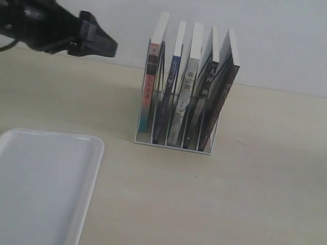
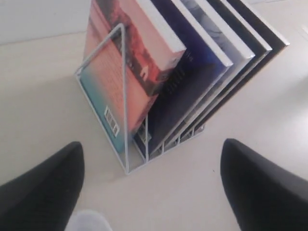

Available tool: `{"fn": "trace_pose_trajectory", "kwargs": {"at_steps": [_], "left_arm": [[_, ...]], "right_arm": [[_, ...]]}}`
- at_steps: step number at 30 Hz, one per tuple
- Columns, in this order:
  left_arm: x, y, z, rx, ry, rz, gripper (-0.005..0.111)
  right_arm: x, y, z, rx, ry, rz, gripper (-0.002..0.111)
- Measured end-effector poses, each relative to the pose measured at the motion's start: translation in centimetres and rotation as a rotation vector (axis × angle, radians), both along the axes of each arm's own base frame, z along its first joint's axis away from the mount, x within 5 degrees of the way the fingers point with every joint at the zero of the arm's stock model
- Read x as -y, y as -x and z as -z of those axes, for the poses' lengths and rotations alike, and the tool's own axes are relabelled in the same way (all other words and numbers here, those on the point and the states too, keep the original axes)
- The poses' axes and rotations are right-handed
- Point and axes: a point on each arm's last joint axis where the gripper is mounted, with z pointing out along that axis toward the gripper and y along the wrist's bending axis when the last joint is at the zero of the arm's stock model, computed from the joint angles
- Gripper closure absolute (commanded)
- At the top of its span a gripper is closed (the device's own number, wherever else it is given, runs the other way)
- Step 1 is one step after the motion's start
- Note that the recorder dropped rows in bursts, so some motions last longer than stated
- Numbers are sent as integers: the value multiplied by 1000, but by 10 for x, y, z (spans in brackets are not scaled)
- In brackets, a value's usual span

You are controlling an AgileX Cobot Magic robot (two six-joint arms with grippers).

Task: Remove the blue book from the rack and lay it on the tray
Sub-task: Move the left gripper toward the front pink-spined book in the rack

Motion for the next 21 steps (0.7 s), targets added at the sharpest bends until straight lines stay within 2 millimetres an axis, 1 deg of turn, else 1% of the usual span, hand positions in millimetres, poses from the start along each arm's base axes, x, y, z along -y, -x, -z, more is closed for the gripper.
{"fn": "trace_pose_trajectory", "kwargs": {"at_steps": [4,8,10,12,14,16,19,20,21], "left_arm": [[25,-17,-9,67,-14,35,34],[34,-34,-27,83,44,5,34],[38,-44,-35,77,44,9,34],[48,-55,-37,56,-52,28,34],[56,-62,-27,54,-156,19,34],[60,-66,-19,69,-209,12,34],[69,-68,-13,113,-240,29,34],[76,-68,-10,144,-259,52,34],[77,-70,-8,157,-273,62,34]], "right_arm": [[0,0,0,0,0,0,107],[0,0,0,0,0,0,107],[0,0,0,0,0,0,107],[0,0,0,0,0,0,107],[0,0,0,0,0,0,107],[0,0,0,0,0,0,107],[0,0,0,0,0,0,107],[0,0,0,0,0,0,107],[0,0,0,0,0,0,107]]}}
